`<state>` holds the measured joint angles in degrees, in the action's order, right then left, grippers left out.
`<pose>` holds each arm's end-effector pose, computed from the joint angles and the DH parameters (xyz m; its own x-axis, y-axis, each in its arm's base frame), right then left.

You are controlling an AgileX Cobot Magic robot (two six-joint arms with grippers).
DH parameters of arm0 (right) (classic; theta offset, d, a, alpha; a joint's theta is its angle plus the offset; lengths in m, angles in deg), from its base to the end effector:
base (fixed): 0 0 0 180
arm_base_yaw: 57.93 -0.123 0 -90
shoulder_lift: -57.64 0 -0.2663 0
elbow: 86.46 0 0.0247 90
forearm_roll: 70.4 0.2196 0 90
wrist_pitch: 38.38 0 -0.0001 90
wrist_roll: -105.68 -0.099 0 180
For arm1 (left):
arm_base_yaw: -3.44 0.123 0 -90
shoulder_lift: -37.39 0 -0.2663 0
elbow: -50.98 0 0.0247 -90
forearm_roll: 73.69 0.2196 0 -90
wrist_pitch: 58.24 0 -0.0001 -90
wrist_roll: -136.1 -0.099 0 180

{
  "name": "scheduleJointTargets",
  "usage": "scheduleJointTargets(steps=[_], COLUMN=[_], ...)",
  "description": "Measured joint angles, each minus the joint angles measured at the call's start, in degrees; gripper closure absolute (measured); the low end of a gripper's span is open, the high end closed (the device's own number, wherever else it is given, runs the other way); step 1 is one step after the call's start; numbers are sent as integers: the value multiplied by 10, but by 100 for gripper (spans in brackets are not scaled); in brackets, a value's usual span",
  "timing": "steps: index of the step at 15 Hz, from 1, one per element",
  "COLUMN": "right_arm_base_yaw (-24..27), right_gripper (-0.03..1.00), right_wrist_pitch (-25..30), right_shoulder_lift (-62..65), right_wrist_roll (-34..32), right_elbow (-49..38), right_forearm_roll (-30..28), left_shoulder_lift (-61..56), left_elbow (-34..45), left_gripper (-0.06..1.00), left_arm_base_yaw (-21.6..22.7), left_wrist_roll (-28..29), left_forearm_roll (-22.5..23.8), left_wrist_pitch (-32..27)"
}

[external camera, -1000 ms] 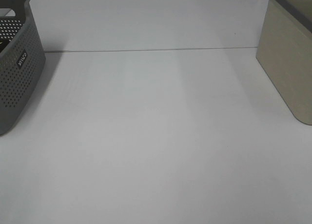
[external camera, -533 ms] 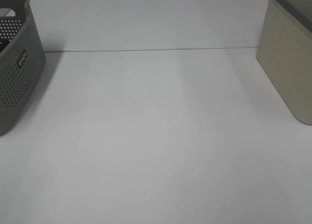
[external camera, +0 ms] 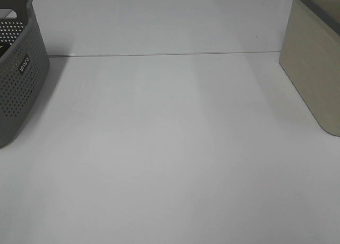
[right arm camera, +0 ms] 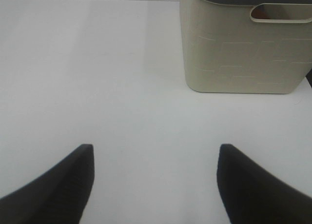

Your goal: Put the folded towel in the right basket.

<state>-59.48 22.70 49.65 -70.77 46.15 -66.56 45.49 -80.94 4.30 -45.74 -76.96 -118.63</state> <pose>-0.0087 0.0056 0.2611 -0.4420 -0.0414 -0.8960 -0.0926 0.9957 -0.0004 -0.0065 -0.0050 0.2590 -0.4465 -0.0028 -0.8948 0.0311 0.9993 -0.0187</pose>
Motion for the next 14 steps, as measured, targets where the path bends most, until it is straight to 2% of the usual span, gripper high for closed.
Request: scheduleJointTargets(steps=[14], right_arm_base_yaw=[0], right_gripper=[29], right_wrist_pitch=[0], right_shoulder_lift=[0], right_wrist_roll=[0], right_elbow=[0], right_forearm_roll=[0], left_shoulder_lift=[0], left_elbow=[0], left_gripper=[-3], left_arm_base_yaw=[0], left_wrist_roll=[0], left_forearm_roll=[0], left_wrist_pitch=[0])
